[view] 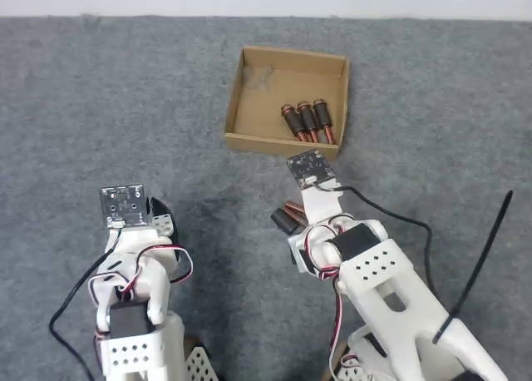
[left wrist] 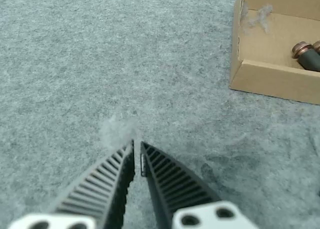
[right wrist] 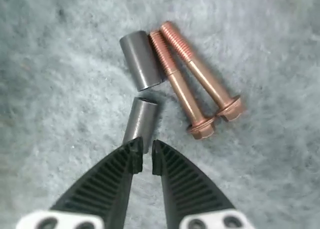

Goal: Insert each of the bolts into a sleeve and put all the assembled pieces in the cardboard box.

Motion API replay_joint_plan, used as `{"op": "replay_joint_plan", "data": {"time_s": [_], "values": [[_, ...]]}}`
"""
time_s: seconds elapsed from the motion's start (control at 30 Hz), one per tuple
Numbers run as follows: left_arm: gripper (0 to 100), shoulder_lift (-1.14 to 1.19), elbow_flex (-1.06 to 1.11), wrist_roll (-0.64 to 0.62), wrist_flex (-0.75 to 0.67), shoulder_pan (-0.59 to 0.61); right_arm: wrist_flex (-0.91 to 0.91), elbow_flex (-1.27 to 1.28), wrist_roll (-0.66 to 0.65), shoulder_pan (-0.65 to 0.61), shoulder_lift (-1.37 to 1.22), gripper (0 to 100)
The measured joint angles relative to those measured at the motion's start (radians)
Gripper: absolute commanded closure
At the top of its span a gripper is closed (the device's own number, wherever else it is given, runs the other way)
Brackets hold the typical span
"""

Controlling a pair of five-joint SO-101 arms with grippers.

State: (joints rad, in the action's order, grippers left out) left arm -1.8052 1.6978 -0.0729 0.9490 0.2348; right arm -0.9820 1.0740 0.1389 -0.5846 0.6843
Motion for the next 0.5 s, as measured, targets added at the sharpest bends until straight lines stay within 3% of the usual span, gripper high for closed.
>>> {"op": "replay_joint_plan", "data": {"time_s": [0.1, 0.27, 0.5], "values": [[98, 0.000, 0.000, 0.000, 0.000, 0.000, 0.034, 0.000, 0.035, 0.000, 0.000, 98.0], [98, 0.000, 0.000, 0.000, 0.000, -0.052, 0.057, 0.000, 0.068, -0.011, 0.000, 88.3], [98, 0.000, 0.000, 0.000, 0.000, -0.063, 0.081, 0.023, 0.071, -0.058, 0.000, 89.7]]}}
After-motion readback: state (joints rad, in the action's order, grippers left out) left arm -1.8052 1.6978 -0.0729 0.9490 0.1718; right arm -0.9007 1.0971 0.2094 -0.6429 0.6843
